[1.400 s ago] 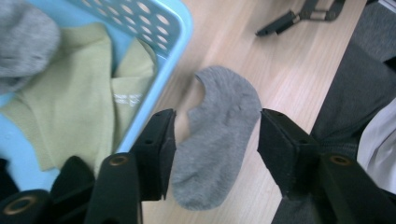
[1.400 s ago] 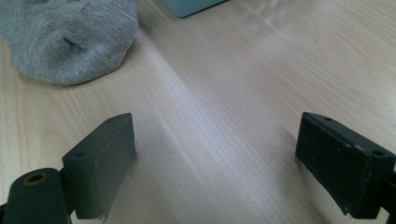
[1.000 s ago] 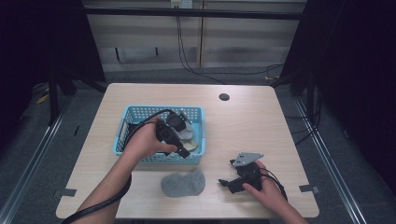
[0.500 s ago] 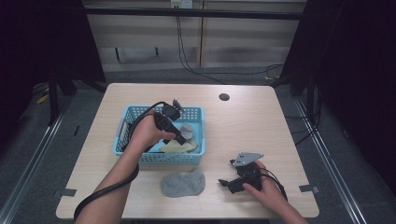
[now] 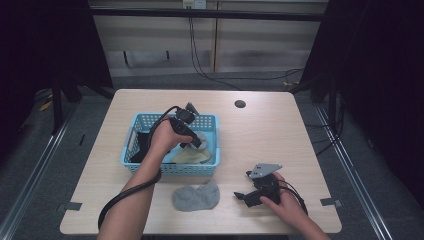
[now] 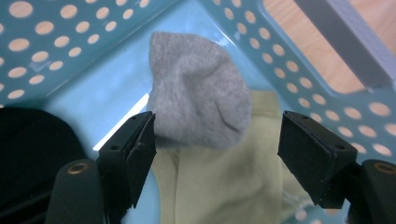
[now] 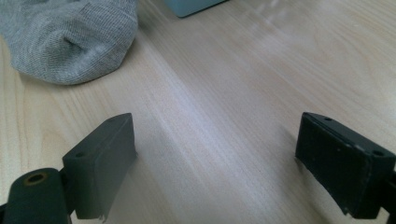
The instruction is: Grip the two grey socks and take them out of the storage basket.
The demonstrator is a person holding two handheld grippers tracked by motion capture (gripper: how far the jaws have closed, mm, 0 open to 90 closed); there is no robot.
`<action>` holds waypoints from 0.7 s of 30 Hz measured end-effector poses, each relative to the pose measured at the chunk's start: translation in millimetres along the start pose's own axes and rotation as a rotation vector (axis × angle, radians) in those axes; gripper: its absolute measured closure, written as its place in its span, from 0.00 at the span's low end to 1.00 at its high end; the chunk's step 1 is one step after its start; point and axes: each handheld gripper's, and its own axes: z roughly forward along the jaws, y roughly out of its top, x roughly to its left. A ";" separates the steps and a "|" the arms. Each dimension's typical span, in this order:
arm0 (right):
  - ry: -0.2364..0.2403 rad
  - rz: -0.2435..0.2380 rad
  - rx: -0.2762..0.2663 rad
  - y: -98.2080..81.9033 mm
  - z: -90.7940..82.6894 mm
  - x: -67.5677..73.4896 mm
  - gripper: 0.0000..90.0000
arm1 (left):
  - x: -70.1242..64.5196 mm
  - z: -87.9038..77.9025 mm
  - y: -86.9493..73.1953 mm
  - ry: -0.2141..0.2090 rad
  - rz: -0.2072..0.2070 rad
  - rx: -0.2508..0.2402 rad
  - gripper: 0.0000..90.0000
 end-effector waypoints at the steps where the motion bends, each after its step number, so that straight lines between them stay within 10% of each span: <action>1: 0.000 0.000 0.000 0.0 0.0 0.0 0.13 | 2.9 3.6 1.8 0.014 -0.008 0.004 0.30; 21: -0.001 0.001 0.001 0.0 -0.1 0.0 0.13 | 19.8 40.4 -0.2 0.051 -0.052 0.060 0.36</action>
